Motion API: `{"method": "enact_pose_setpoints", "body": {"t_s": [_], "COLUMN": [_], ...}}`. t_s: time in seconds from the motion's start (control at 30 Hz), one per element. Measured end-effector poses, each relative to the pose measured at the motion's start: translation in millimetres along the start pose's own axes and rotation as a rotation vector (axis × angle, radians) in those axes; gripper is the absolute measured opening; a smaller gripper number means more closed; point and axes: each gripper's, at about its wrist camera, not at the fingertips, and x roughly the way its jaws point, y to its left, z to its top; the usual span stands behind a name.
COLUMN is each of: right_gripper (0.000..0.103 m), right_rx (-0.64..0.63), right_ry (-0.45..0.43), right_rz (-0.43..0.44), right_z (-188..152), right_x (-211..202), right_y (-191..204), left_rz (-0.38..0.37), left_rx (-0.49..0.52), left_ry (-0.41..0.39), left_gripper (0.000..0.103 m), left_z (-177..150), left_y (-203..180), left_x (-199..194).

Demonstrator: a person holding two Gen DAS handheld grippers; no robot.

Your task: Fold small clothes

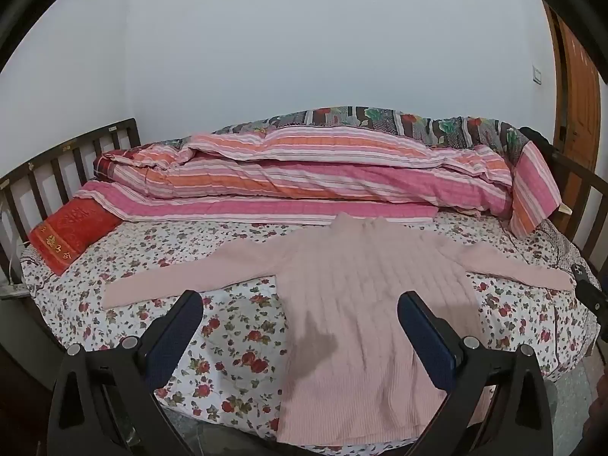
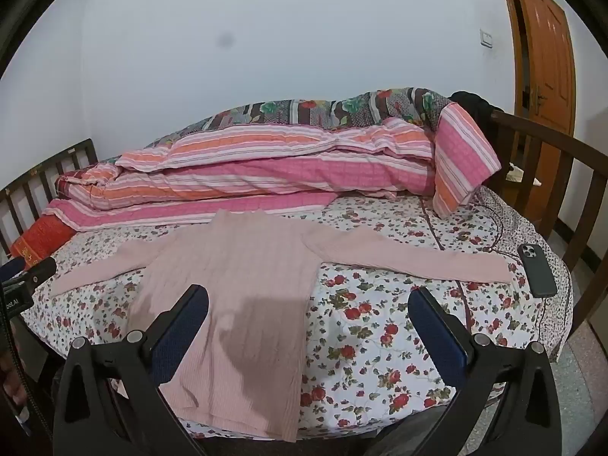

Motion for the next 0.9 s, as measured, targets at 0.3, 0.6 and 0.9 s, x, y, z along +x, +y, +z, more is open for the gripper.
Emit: {"method": "enact_pose_setpoints", "body": {"t_s": [0.3,0.6,0.9], "right_gripper": [0.103,0.103,0.103], "right_rx": [0.007,-0.001,0.002], "right_ry": [0.005,0.000,0.000], "right_rz": [-0.002,-0.003,0.001], "right_z": [-0.1,-0.1,-0.7], "right_x": [-0.3,-2.0,-2.4], "right_y": [0.3,1.5,-2.1], "left_rz": [0.000,-0.001,0.001], "left_rx": [0.000,-0.002,-0.011], "left_ry": [-0.010,-0.010,-0.007], "left_gripper": [0.103,0.103,0.103], "left_z": [1.0,-0.5,0.3], "left_y": [-0.7,0.9,5.4], "left_x": [-3.8,-4.5,-3.4]}}
